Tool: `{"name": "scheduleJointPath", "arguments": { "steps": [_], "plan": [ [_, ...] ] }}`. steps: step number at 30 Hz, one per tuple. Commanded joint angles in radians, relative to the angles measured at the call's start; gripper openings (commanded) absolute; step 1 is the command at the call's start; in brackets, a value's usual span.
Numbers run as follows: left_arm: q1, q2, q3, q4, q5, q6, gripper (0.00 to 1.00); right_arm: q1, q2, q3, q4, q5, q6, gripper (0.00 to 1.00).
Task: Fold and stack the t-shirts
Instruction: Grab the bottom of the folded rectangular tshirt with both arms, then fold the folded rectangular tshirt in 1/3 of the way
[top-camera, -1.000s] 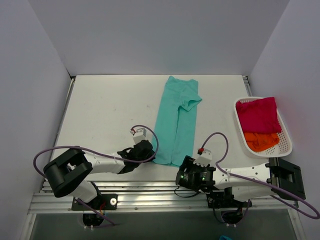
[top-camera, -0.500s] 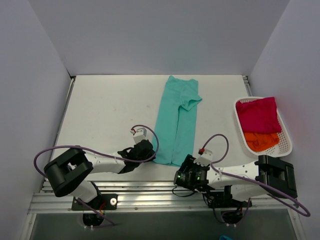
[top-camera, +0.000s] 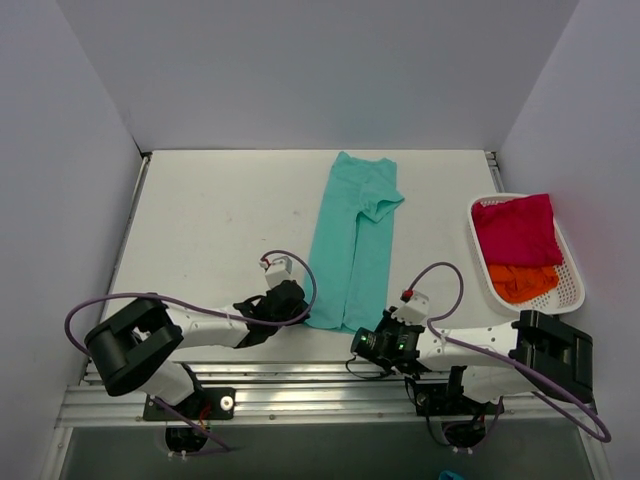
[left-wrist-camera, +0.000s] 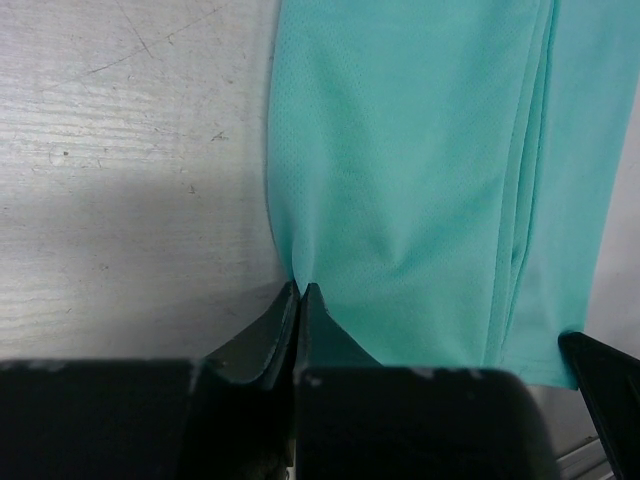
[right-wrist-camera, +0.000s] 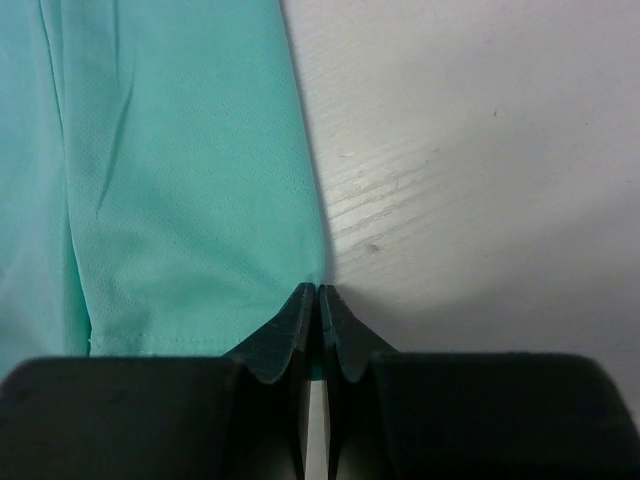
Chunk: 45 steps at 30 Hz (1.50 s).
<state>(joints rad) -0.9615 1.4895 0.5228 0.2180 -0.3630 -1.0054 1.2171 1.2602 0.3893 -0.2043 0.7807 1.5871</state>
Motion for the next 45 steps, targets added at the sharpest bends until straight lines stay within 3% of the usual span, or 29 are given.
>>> {"name": "scheduleJointPath", "arguments": {
  "steps": [1,7,15,22,27,37,45],
  "plan": [
    [-0.003,-0.011,-0.020,-0.055,-0.002,0.018,0.02,-0.004,-0.013,-0.010,-0.023,-0.003,-0.012,0.00],
    [-0.005,-0.032,-0.011,-0.095,-0.005,0.016,0.02,0.022,-0.057,0.006,-0.072,0.005,0.005,0.00],
    [-0.068,-0.227,-0.020,-0.337,-0.014,-0.045,0.02,0.160,-0.150,0.074,-0.362,0.025,0.198,0.00],
    [-0.071,-0.376,-0.026,-0.434,-0.039,-0.044,0.02,0.168,-0.173,0.106,-0.403,0.057,0.203,0.00],
    [-0.013,-0.406,0.048,-0.451,-0.028,0.036,0.02,0.154,-0.148,0.203,-0.472,0.132,0.188,0.00],
    [0.177,-0.331,0.190,-0.388,0.134,0.165,0.03,-0.008,-0.157,0.309,-0.373,0.201,-0.117,0.00],
    [0.288,-0.098,0.339,-0.298,0.278,0.189,0.04,-0.162,-0.111,0.347,-0.199,0.167,-0.398,0.00]
  ]
}}
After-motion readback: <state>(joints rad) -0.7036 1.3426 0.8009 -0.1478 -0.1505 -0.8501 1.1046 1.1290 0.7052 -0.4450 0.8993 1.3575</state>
